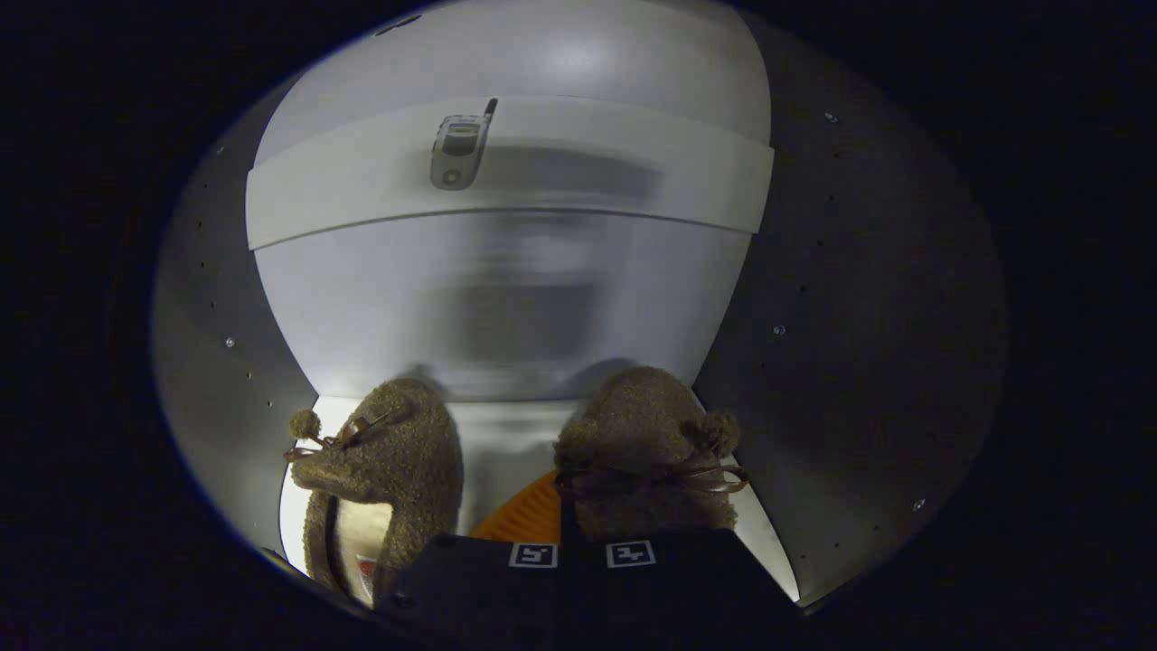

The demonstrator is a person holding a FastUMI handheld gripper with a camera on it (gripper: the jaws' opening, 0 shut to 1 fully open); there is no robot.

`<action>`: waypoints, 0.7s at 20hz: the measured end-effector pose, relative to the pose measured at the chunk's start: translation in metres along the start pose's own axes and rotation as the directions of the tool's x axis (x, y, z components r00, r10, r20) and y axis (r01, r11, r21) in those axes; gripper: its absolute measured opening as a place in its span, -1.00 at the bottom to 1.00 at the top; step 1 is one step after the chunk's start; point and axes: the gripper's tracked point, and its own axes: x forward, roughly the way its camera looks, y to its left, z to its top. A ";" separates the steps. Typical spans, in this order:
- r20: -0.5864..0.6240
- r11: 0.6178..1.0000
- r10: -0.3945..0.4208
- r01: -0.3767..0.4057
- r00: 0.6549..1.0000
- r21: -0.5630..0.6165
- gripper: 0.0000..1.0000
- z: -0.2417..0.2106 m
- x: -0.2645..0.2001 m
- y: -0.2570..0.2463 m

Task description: Open the shoe cabinet door, grab the shoes and put them into the shoe cabinet, then close the shoe cabinet door.

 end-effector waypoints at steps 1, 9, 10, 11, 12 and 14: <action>-0.006 1.000 0.000 0.000 1.000 0.004 -0.89 -0.001 -0.001 0.000; -0.003 0.999 -0.026 0.026 1.000 -0.040 0.32 -0.006 -0.032 0.003; 0.009 0.999 -0.024 0.024 1.000 -0.023 0.33 -0.003 -0.041 0.004; 0.024 1.000 -0.019 0.019 1.000 -0.004 0.35 0.000 -0.049 0.003; 0.032 1.000 -0.014 0.013 0.999 0.011 0.39 0.004 -0.058 0.002; 0.049 1.000 -0.018 0.017 0.999 0.013 0.73 0.006 -0.078 0.000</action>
